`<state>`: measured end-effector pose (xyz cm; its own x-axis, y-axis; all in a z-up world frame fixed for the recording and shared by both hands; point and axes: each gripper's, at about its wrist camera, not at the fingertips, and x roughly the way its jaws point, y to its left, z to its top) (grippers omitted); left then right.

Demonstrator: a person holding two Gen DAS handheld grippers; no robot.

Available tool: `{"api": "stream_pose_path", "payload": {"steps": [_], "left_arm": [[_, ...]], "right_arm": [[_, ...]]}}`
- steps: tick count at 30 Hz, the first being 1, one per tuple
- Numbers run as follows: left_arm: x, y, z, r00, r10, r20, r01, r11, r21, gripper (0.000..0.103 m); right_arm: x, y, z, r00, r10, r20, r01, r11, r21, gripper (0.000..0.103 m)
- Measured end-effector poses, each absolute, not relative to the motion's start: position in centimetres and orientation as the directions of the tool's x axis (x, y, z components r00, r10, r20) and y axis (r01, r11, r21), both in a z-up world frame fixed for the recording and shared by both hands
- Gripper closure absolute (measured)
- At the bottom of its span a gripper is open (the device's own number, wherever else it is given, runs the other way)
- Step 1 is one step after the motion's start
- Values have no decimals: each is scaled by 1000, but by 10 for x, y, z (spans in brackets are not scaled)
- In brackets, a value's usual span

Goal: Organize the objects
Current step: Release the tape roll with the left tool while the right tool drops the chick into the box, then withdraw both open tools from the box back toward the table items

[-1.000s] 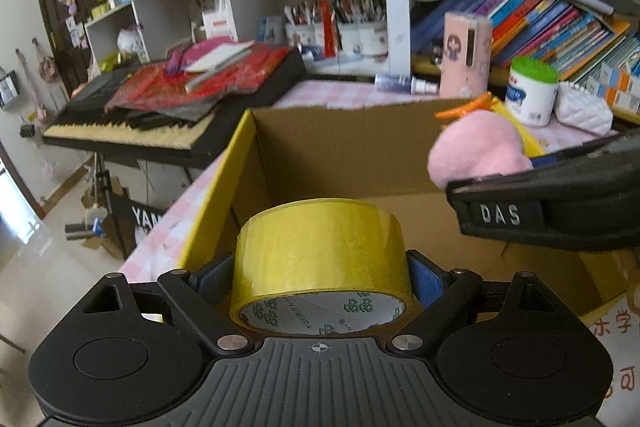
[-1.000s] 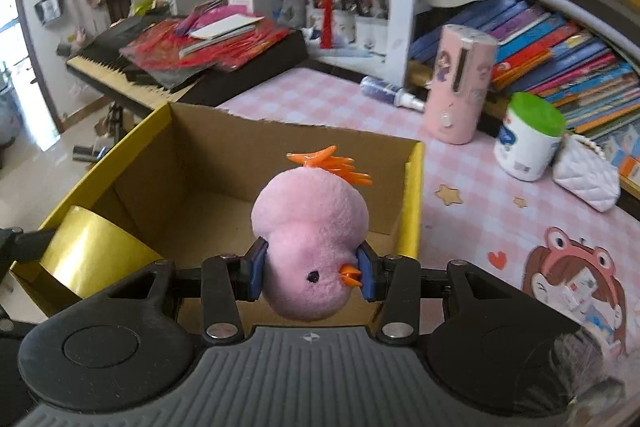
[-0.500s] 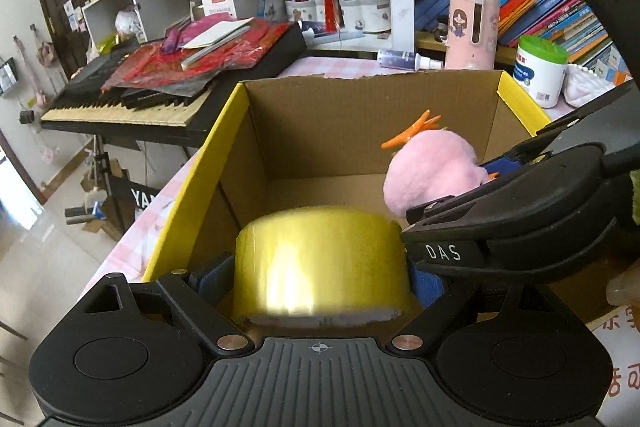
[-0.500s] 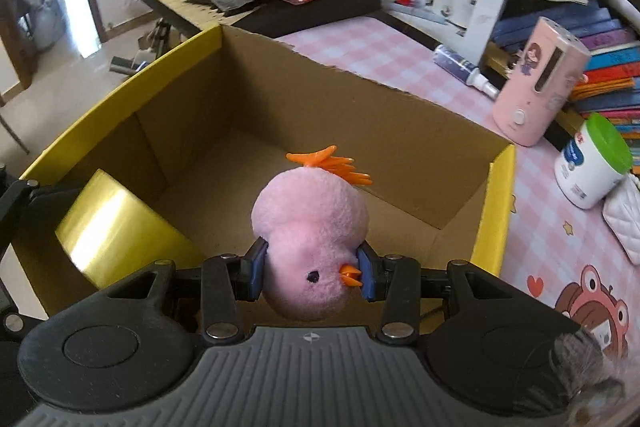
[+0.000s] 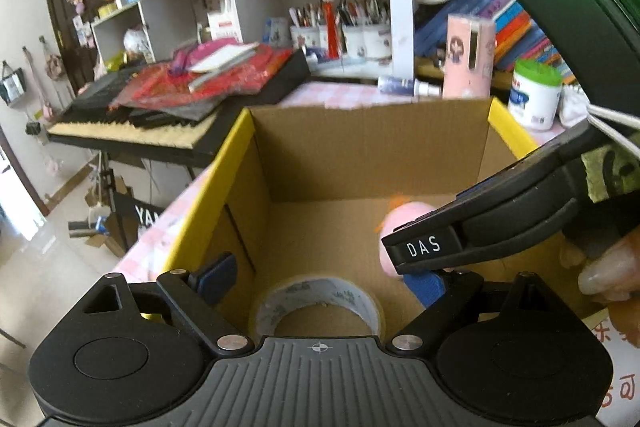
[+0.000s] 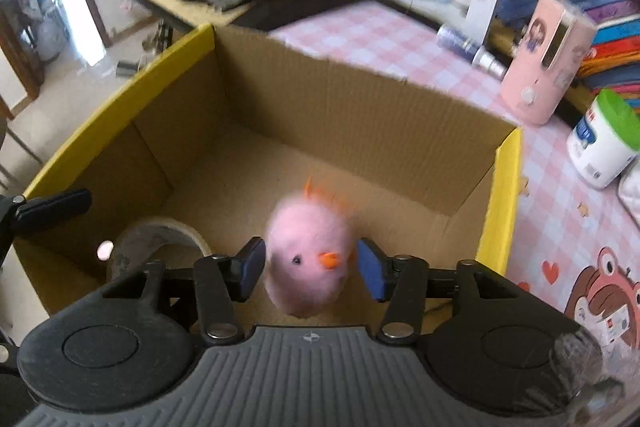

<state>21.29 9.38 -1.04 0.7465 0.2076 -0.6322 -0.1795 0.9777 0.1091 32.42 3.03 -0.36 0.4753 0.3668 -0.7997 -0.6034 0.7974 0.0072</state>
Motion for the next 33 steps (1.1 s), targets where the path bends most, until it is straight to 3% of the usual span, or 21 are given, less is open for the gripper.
{"api": "stream_pose_path", "payload": {"steps": [10, 18, 26, 33], "left_arm": [[182, 100, 13, 788, 190, -586, -188, 980, 65, 6], [152, 110, 24, 800, 201, -565, -206, 977, 55, 6], [119, 119, 33, 822, 231, -521, -240, 969, 52, 5], [90, 121, 25, 819, 210, -534, -221, 974, 44, 5]], "right_arm": [[269, 4, 37, 682, 380, -625, -502, 865, -22, 35], [216, -19, 49, 830, 249, -499, -324, 944, -67, 35], [169, -32, 39, 847, 155, -509, -212, 976, -56, 33], [131, -28, 25, 828, 122, -548, -196, 978, -77, 32]]}}
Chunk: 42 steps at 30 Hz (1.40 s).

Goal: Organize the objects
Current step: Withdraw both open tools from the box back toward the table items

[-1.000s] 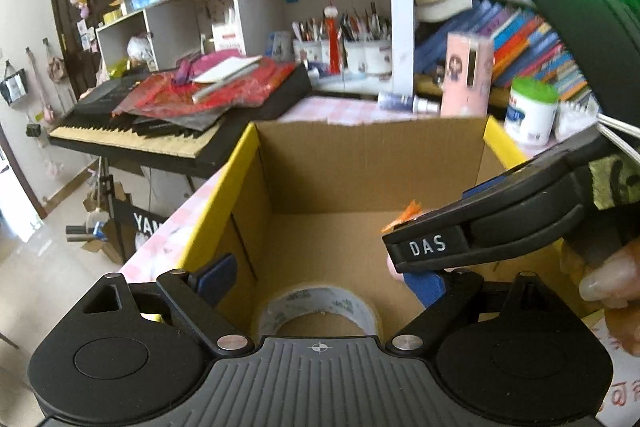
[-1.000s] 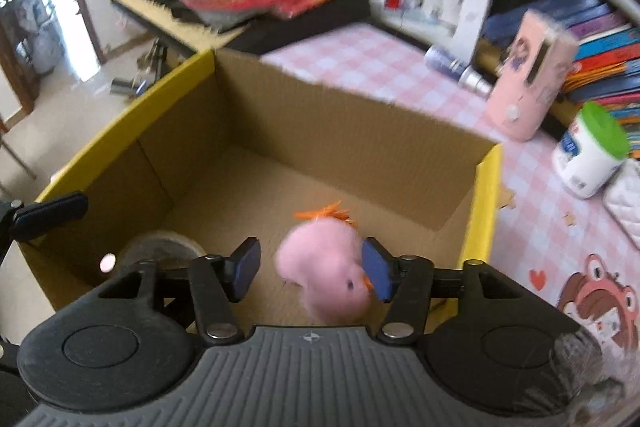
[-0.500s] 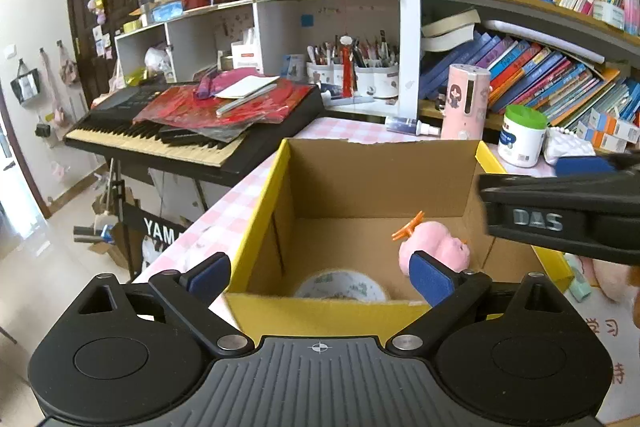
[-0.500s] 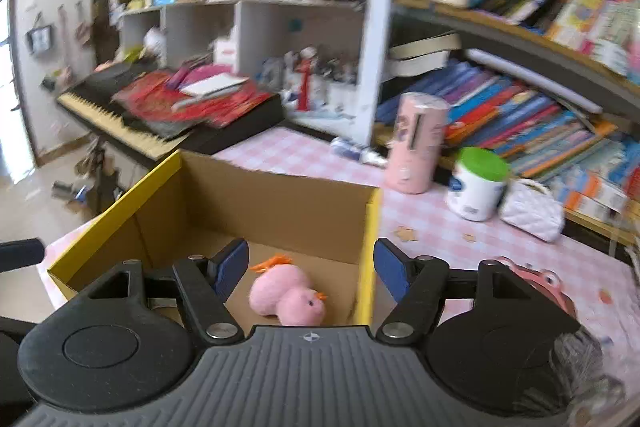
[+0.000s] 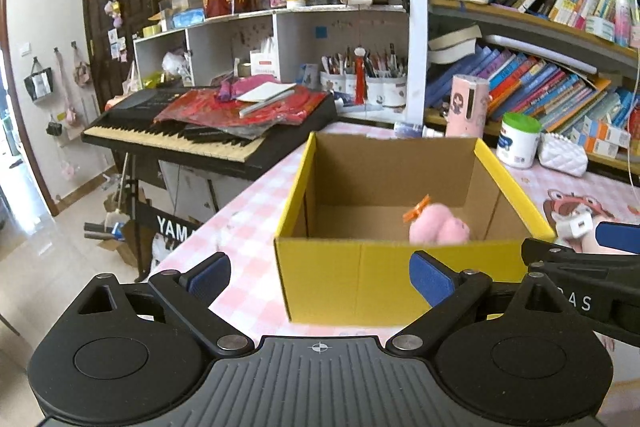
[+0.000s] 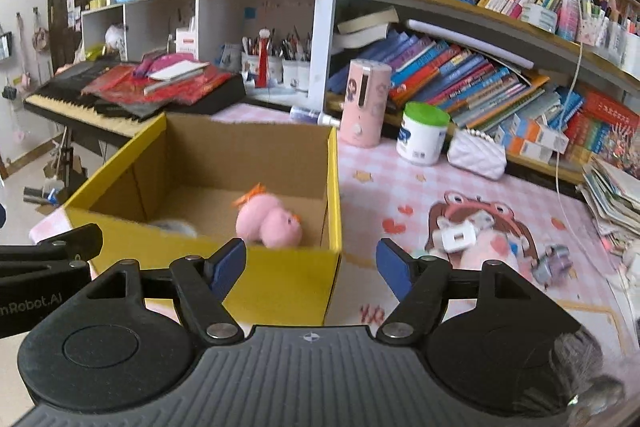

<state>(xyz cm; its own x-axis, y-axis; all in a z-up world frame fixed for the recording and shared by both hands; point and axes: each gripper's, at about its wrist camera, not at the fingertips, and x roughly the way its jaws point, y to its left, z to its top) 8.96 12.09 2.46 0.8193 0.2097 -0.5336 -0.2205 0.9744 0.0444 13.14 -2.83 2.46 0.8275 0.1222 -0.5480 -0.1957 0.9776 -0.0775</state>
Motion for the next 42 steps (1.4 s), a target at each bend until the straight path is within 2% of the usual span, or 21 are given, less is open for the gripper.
{"api": "stream_pose_path", "payload": {"steps": [10, 20, 29, 42], "left_arm": [[42, 127, 5, 778, 206, -594, -226, 973, 41, 5], [9, 114, -3, 763, 170, -623, -172, 983, 57, 5], [-16, 100, -12, 752, 133, -646, -118, 991, 66, 5], [-24, 67, -16, 752, 36, -658, 25, 996, 83, 5]], "right_arm": [[78, -31, 2, 780, 41, -624, -126, 988, -93, 29], [36, -37, -7, 767, 3, -642, -97, 989, -112, 15], [5, -48, -17, 747, -21, -664, -73, 991, -114, 14], [-18, -84, -22, 724, -103, -682, 64, 994, -83, 13]]}}
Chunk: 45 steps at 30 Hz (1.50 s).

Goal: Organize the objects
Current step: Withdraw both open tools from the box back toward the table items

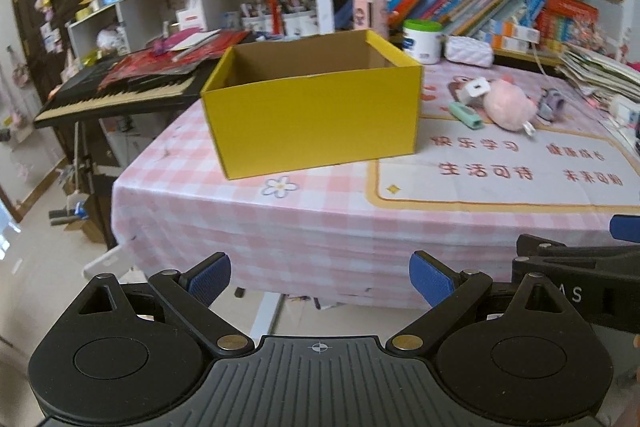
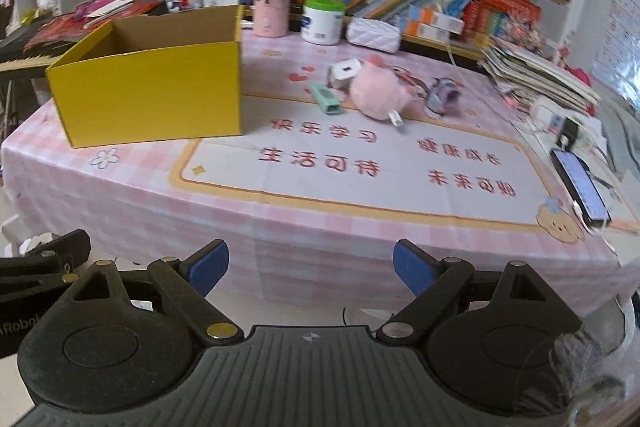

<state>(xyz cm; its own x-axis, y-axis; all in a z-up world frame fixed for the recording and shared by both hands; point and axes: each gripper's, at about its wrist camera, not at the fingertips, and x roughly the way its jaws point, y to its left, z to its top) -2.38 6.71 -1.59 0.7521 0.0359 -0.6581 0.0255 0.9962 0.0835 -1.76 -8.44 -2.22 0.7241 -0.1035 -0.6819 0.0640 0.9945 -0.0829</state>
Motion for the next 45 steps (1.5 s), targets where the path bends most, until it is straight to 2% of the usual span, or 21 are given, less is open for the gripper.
{"api": "stream_pose_path", "payload": {"steps": [14, 31, 45], "left_arm": [[-7, 53, -16, 749, 6, -662, 73, 993, 92, 5], [39, -4, -21, 736, -85, -671, 183, 980, 77, 5], [94, -57, -22, 731, -107, -674, 200, 978, 62, 5]], "right_arm": [[-5, -99, -24, 714, -131, -688, 104, 991, -80, 13], [28, -158, -28, 682, -194, -705, 197, 977, -78, 13], [82, -217, -29, 677, -207, -706, 218, 973, -76, 6]]}}
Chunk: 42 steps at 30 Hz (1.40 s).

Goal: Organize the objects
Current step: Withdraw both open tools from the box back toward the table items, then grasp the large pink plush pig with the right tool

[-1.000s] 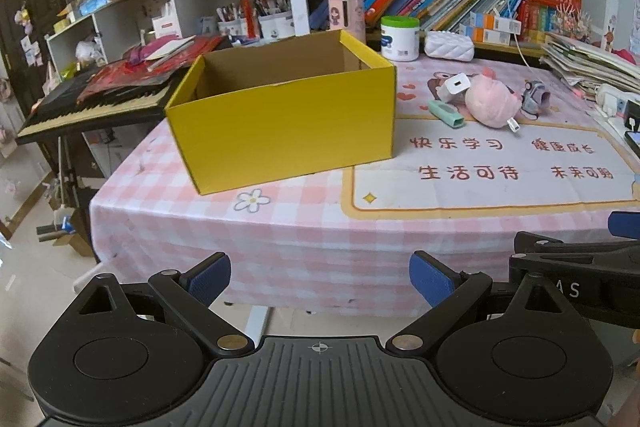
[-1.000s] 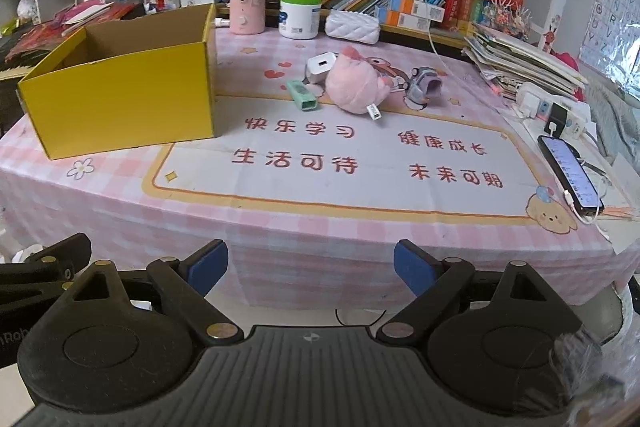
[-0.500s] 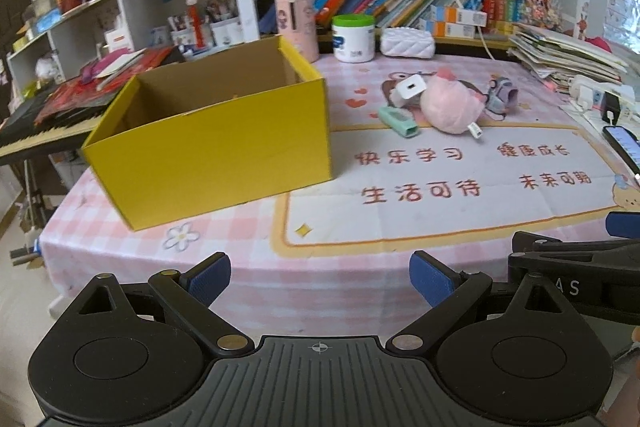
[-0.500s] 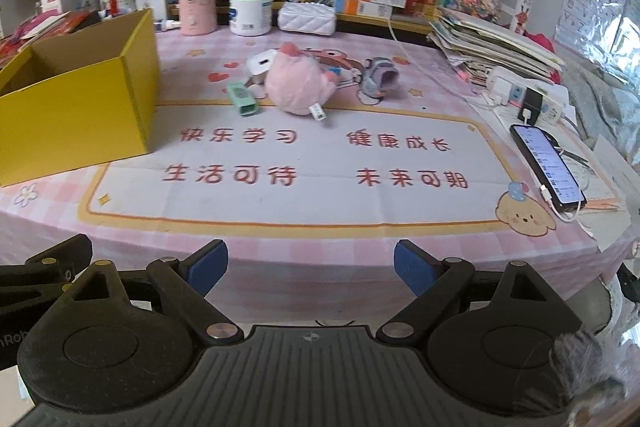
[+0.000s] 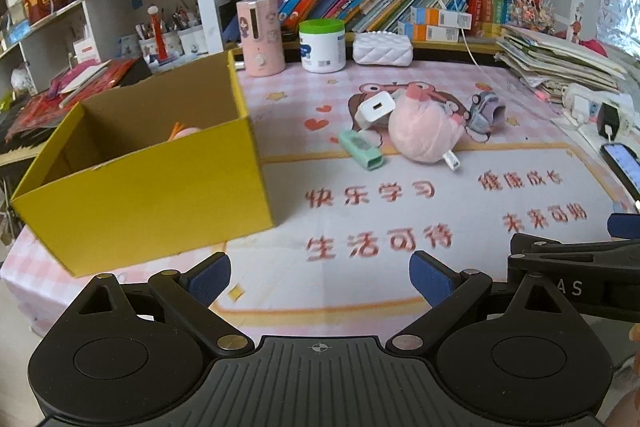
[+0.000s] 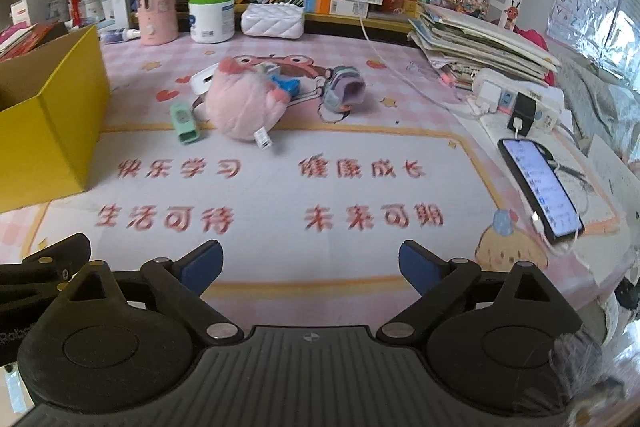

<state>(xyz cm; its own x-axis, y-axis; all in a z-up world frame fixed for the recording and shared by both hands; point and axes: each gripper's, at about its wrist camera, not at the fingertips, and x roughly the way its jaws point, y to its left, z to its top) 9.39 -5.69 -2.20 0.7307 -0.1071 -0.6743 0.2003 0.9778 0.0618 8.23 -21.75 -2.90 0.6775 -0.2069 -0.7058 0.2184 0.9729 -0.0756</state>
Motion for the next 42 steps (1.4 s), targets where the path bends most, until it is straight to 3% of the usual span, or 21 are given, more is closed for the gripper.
{"api": "stream_pose_path", "payload": {"steps": [24, 34, 42], "left_arm": [[168, -117, -19, 756, -38, -653, 89, 995, 45, 5], [182, -123, -23, 731, -36, -682, 89, 995, 43, 5], [186, -117, -29, 704, -2, -710, 66, 996, 63, 5]], "right_arm": [[173, -291, -27, 755, -63, -653, 100, 995, 20, 4], [200, -298, -33, 728, 38, -685, 31, 996, 88, 11], [242, -282, -28, 712, 223, -666, -126, 973, 192, 7]]}}
